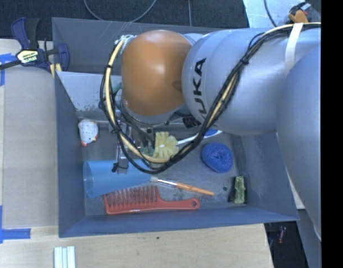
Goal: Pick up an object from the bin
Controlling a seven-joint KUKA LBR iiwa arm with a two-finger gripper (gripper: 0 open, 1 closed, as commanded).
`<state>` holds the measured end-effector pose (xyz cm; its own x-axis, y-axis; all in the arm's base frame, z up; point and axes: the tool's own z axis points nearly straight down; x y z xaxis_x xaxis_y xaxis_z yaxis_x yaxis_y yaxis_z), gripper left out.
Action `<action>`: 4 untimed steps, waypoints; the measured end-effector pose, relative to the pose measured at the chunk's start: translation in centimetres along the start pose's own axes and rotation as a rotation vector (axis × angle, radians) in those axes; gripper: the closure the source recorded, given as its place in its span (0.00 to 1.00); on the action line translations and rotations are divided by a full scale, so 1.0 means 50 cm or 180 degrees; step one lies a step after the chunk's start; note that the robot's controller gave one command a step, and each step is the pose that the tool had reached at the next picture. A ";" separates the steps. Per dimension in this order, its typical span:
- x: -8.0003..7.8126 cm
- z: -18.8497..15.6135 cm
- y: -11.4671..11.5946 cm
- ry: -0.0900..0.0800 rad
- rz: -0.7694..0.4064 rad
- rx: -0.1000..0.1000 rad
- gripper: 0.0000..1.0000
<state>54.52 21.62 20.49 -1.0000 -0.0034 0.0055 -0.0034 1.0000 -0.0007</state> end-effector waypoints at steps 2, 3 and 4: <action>0.073 0.232 -0.149 -0.0035 -0.0716 -0.0004 0.00; 0.117 0.111 -0.154 -0.0062 -0.1183 -0.0008 0.00; 0.109 0.212 -0.300 -0.0012 -0.0356 0.0008 0.00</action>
Offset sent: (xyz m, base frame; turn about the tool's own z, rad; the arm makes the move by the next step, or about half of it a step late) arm -0.0437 -0.0859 -0.1349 -0.2566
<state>49.08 6.61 9.93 -0.9934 -0.1151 0.0018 -0.1151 0.9934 -0.0026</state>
